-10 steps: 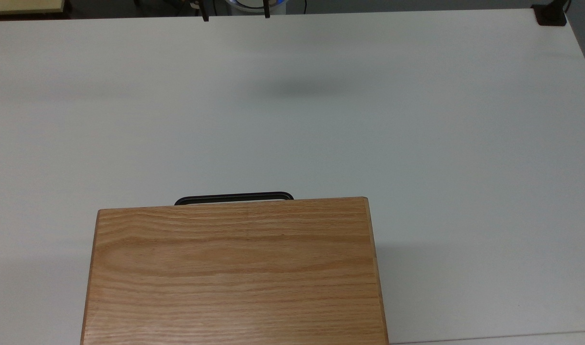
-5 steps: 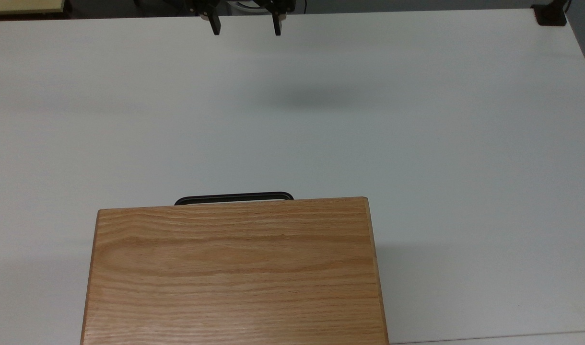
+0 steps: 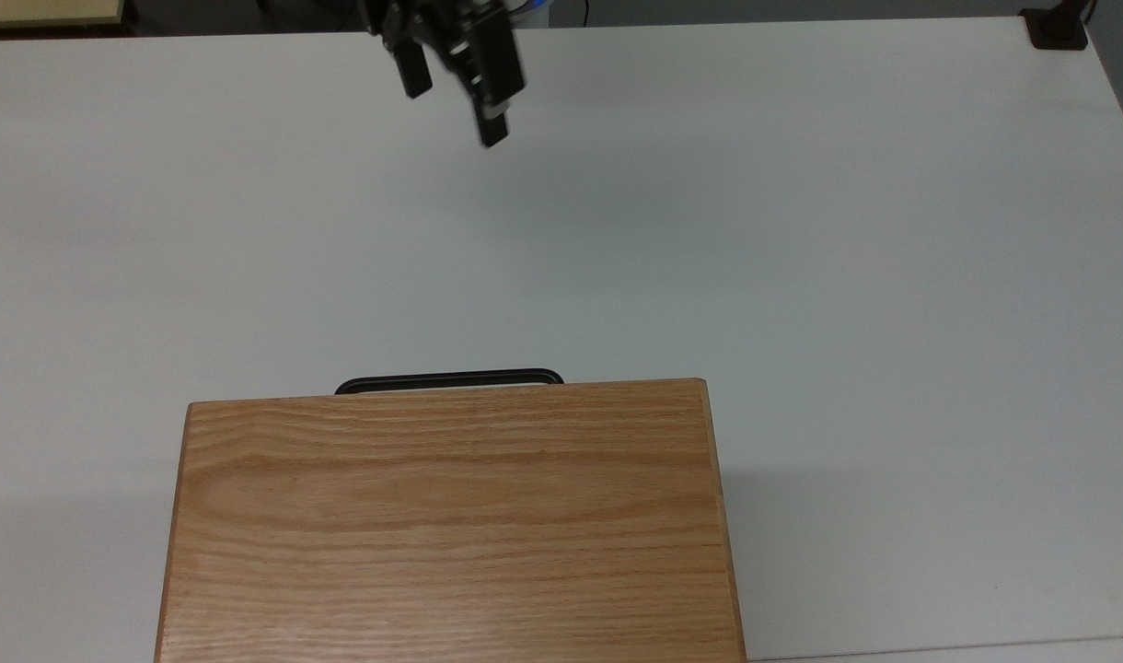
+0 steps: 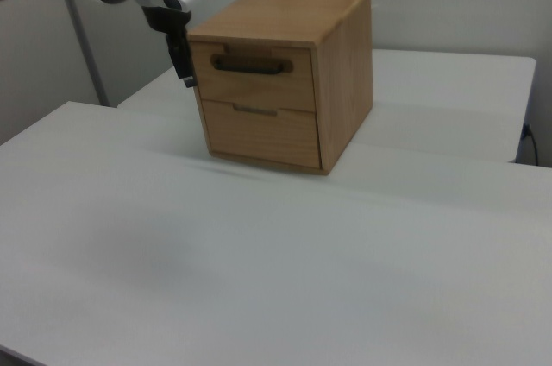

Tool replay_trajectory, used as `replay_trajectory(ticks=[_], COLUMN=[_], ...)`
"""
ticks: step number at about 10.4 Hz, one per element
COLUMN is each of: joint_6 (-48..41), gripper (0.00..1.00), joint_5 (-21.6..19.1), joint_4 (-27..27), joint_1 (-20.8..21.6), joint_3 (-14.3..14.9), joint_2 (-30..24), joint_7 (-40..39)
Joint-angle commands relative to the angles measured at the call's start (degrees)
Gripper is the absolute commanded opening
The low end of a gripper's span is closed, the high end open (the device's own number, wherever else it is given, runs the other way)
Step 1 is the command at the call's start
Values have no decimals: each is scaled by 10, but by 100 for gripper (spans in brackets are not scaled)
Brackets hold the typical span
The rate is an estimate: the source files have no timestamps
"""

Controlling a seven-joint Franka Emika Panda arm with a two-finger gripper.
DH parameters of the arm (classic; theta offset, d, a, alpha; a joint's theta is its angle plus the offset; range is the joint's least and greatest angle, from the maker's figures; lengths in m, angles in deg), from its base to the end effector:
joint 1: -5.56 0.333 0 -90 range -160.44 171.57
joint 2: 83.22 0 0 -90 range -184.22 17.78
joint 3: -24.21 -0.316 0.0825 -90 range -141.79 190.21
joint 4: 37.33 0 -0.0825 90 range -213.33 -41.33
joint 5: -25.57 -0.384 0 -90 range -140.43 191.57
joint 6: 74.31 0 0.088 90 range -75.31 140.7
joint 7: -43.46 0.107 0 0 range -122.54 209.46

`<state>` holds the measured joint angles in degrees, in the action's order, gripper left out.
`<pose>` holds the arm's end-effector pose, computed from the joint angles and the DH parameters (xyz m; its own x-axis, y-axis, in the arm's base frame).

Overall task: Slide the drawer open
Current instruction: 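Move the gripper down toward the black handle of the upper drawer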

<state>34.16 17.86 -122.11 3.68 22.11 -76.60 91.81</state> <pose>0.6198 0.0108 0.6348 0.6356 -0.7668 0.0898 -0.7141 -0.6281 -0.3090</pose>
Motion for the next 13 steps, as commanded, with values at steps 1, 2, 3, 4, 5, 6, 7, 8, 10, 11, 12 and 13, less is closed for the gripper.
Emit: replay_trajectory(ticks=[1, 2, 3, 4, 5, 6, 7, 8, 10, 11, 12, 13], joint_6=[136, 193, 230, 244, 264, 287, 293, 293, 313, 329, 357, 365], gripper=[94, 93, 93, 91, 89, 84, 81, 79, 71, 70, 66, 64], joint_5=[-12, -12, -12, -12, -11, -5, -4, -3, 1, 8, 28, 54], joint_4=[-14, -15, -16, -16, -15, -15, -15, -14, -5, -2, 8, 12], joint_1=[14, 14, 14, 15, 16, 16, 17, 20, 29, 36, 40, 40], joint_3=[17, 26, 26, 26, 26, 24, 23, 22, 22, 22, 23, 23], joint_2=[31, 47, 58, 66, 76, 84, 92, 102, 124, 137, 157, 163], joint_7=[156, 208, 232, 239, 260, 280, 283, 284, 287, 294, 328, 357])
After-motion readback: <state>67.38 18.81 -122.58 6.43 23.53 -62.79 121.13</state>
